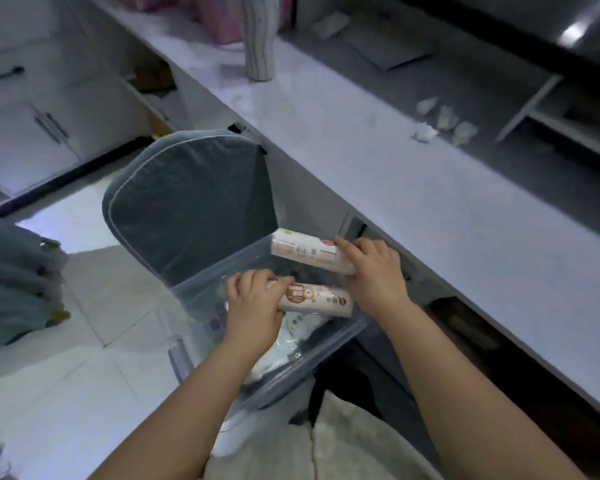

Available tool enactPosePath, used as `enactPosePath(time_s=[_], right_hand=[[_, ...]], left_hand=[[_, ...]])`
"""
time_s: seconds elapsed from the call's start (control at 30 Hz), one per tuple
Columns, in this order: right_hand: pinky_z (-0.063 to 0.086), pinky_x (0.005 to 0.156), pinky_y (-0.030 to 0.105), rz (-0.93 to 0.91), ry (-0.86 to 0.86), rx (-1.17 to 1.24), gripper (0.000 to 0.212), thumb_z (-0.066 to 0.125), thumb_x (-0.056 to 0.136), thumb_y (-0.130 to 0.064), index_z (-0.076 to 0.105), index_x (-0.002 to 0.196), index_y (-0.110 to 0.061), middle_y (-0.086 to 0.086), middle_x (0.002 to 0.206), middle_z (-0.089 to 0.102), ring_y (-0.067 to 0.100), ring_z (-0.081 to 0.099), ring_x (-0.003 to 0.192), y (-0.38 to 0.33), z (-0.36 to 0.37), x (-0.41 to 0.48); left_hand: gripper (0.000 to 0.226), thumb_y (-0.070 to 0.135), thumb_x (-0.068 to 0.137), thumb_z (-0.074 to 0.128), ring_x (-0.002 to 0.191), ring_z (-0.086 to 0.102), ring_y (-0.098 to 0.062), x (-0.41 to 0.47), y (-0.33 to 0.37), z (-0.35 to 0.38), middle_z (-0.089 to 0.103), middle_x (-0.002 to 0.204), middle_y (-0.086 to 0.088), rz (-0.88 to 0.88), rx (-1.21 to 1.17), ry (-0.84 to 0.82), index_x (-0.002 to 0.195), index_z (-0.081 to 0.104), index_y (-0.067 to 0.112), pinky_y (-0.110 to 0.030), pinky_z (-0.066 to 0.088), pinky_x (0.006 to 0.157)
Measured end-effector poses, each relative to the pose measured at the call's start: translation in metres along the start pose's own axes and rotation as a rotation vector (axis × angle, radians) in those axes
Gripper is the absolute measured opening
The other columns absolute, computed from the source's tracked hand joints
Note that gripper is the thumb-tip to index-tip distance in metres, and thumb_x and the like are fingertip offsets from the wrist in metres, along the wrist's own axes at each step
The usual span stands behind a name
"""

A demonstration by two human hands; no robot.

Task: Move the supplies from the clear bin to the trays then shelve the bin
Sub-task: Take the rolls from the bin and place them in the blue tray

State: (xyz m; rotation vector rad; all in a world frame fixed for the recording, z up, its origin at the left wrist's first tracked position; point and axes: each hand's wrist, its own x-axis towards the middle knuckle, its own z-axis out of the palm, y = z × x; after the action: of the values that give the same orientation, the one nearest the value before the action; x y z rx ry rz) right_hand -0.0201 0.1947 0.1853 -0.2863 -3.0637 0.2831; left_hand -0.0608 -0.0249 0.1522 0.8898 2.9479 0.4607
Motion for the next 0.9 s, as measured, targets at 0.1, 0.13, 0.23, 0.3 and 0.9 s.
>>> enactPosePath(time_s=[0.1, 0.13, 0.23, 0.3, 0.9], right_hand=[[0.033, 0.094, 0.041, 0.173, 0.073, 0.016, 0.063, 0.058, 0.082, -0.023, 0.038, 0.142, -0.028, 0.004, 0.125, 0.052, 0.028, 0.043, 0.111, 0.02, -0.03, -0.062], [0.032, 0.093, 0.04, 0.216, 0.098, -0.006, 0.063, 0.057, 0.082, -0.02, 0.037, 0.141, -0.028, 0.003, 0.125, 0.052, 0.027, 0.043, 0.11, 0.027, -0.041, -0.082], [0.03, 0.089, 0.038, 0.325, 0.175, -0.057, 0.066, 0.058, 0.079, -0.013, 0.037, 0.14, -0.027, 0.003, 0.123, 0.053, 0.026, 0.042, 0.107, 0.051, -0.076, -0.139], [0.031, 0.091, 0.039, 0.396, 0.244, -0.063, 0.067, 0.06, 0.077, -0.01, 0.038, 0.138, -0.026, 0.003, 0.122, 0.054, 0.027, 0.043, 0.107, 0.067, -0.1, -0.174], [0.034, 0.093, 0.04, 0.884, 0.591, -0.204, 0.058, 0.07, 0.073, -0.011, 0.047, 0.125, -0.026, -0.001, 0.116, 0.058, 0.023, 0.045, 0.106, 0.25, -0.246, -0.642]], left_hand=[[0.059, 0.022, 0.058, 0.08, 0.102, 0.051, -0.028, -0.007, 0.038, -0.012, 0.059, 0.106, -0.002, 0.18, 0.007, 0.022, 0.114, 0.064, 0.032, -0.044, 0.022, 0.097], [0.057, 0.023, 0.061, 0.079, 0.103, 0.051, -0.028, -0.008, 0.053, -0.018, 0.059, 0.107, -0.002, 0.237, 0.013, 0.029, 0.115, 0.063, 0.032, -0.045, 0.023, 0.098], [0.052, 0.03, 0.072, 0.071, 0.11, 0.046, -0.025, -0.012, 0.102, -0.033, 0.056, 0.116, 0.0, 0.386, 0.027, 0.027, 0.122, 0.057, 0.036, -0.044, 0.022, 0.101], [0.053, 0.031, 0.073, 0.068, 0.111, 0.044, -0.024, -0.015, 0.139, -0.04, 0.055, 0.118, 0.001, 0.469, 0.017, 0.039, 0.124, 0.055, 0.036, -0.042, 0.019, 0.099], [0.055, 0.029, 0.074, 0.067, 0.113, 0.04, -0.024, -0.243, 0.575, 0.015, 0.053, 0.12, 0.0, 0.995, -0.177, 0.102, 0.127, 0.052, 0.036, -0.043, 0.019, 0.099]])
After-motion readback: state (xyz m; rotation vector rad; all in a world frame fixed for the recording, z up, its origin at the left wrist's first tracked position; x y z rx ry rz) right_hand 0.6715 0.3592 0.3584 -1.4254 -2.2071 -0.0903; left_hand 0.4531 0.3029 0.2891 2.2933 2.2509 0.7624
